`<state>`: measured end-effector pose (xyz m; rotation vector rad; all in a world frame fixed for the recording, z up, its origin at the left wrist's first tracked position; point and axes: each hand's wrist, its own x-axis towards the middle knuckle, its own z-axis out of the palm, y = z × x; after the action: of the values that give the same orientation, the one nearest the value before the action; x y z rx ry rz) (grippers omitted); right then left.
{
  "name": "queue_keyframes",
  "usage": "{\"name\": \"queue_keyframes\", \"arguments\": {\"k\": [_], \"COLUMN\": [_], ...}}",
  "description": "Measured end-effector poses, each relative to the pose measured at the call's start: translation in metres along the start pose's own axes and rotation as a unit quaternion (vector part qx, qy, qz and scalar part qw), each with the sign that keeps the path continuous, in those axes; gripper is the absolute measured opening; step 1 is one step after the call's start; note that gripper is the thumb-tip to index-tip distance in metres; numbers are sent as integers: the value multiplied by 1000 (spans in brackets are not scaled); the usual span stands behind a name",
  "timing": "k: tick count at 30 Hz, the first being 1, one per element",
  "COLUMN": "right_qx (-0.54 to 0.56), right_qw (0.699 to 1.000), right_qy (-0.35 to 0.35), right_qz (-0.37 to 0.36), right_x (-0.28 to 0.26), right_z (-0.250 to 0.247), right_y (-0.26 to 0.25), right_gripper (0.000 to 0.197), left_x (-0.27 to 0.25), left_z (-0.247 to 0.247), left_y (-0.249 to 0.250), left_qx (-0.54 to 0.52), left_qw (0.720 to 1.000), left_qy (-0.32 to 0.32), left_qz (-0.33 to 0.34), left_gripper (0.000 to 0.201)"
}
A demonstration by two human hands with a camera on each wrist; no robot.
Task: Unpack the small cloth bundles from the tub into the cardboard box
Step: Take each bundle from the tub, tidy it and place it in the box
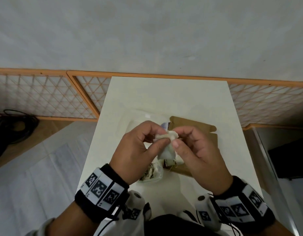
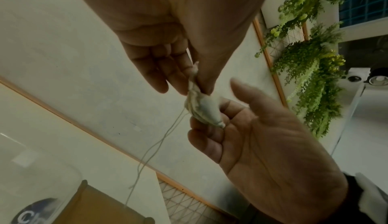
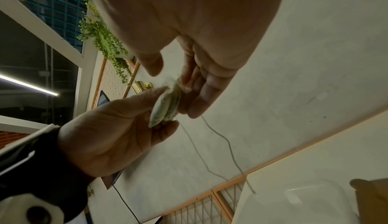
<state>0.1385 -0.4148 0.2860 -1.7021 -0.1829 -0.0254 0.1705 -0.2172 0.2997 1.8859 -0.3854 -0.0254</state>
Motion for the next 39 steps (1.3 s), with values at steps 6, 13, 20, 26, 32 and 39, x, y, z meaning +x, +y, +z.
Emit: {"name": "queue_keyframes", "arguments": {"k": [6, 13, 20, 26, 32, 39], "right_qx": [-58, -196, -336, -421, -433, -399], "right_qw": [995, 977, 921, 856, 850, 872], "right_qy": [-54, 2, -24, -164, -182, -135], "right_qz": [61, 80, 197, 252, 239, 249], "right_x": [2, 10, -5, -9, 0, 1], "right_z": [-11, -42, -59, -38, -19, -11], "right_y": [22, 79, 168, 214, 231, 234], "right_gripper": [14, 22, 31, 26, 16, 20], "left_x": [14, 38, 28, 9, 0, 1], "left_z": [15, 61, 89, 107, 115, 120], "left_y": [-14, -51, -122, -151, -170, -187], "left_qx": [19, 59, 259, 413, 467, 500], "left_qw": [998, 989, 917, 822, 811, 799], "left_qy": [-64, -124, -248, -337, -308, -297], "left_qz": [-19, -53, -175, -198, -169, -153], "left_gripper": [21, 2, 16, 33, 33, 27]}}
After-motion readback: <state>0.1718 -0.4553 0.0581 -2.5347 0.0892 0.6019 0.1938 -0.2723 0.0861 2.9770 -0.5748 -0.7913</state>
